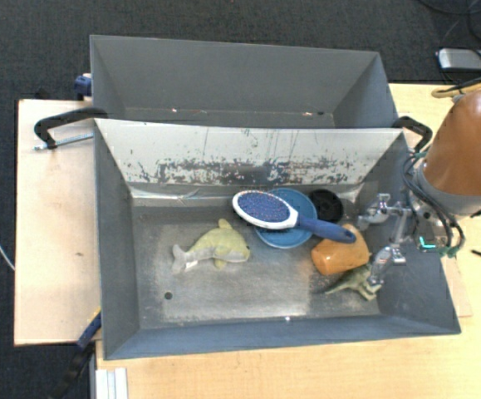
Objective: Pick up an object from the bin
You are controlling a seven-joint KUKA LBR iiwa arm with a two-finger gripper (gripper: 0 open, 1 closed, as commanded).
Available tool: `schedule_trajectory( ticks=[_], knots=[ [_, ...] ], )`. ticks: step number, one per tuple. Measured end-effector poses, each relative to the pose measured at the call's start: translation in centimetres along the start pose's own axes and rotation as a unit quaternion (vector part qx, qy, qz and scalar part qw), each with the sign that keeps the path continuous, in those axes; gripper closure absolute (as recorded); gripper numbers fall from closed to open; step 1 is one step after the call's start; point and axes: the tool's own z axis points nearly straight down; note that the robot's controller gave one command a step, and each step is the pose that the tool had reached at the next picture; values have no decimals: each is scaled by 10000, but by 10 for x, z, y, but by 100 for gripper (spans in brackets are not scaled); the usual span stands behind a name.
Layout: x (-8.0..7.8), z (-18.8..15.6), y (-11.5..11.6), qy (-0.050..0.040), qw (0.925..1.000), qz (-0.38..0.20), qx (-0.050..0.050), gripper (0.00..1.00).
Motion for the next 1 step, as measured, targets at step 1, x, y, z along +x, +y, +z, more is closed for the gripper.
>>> schedule_trajectory(
  ticks=[1],
  knots=[
    [-10, 70, 23, -105, 9877, -1563, 7, 0]
  ],
)
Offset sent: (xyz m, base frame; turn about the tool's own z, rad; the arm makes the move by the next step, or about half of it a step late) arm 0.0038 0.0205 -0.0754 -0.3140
